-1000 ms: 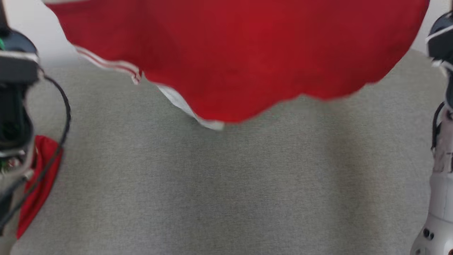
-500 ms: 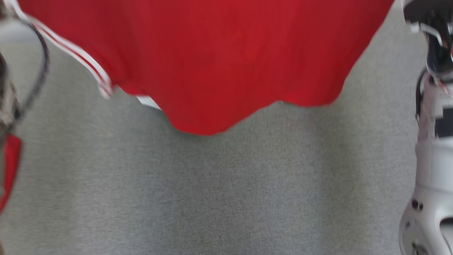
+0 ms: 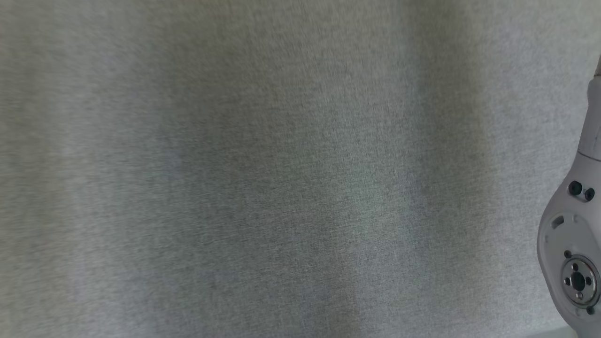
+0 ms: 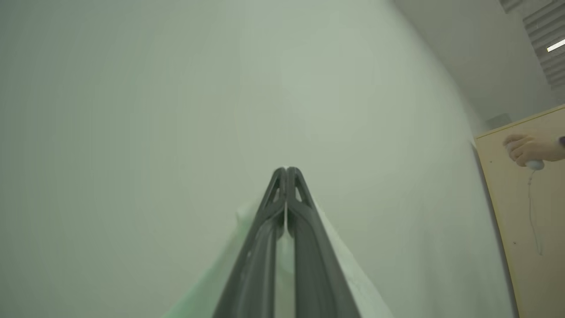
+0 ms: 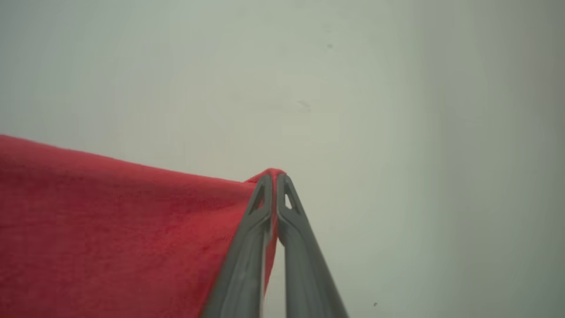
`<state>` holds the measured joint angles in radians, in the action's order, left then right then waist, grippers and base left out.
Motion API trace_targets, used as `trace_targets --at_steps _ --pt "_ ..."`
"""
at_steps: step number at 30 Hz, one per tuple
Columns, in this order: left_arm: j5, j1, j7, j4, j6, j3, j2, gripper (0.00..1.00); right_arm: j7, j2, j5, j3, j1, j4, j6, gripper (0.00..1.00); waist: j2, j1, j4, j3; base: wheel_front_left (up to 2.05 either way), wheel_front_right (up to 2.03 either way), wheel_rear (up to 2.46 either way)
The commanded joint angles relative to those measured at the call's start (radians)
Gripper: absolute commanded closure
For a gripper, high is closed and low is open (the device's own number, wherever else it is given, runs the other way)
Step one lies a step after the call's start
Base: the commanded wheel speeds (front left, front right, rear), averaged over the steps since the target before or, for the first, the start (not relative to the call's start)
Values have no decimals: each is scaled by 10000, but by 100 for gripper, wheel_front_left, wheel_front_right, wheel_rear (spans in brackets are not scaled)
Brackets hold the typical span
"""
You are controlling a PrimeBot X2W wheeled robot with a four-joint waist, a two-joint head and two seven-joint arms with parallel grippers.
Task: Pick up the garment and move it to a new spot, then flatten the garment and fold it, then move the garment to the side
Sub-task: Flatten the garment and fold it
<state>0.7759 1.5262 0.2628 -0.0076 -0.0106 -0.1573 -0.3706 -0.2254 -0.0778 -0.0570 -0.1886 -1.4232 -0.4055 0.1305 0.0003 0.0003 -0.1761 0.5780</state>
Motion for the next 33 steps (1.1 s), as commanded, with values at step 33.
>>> trace_targets --at_steps 33 --pt "5221 -14650 -1456 -208 1384 247 2022 100 3246 -2345 3065 2681 8919 -138 8 100 -3 -3 1524 -2845 0 0 0"
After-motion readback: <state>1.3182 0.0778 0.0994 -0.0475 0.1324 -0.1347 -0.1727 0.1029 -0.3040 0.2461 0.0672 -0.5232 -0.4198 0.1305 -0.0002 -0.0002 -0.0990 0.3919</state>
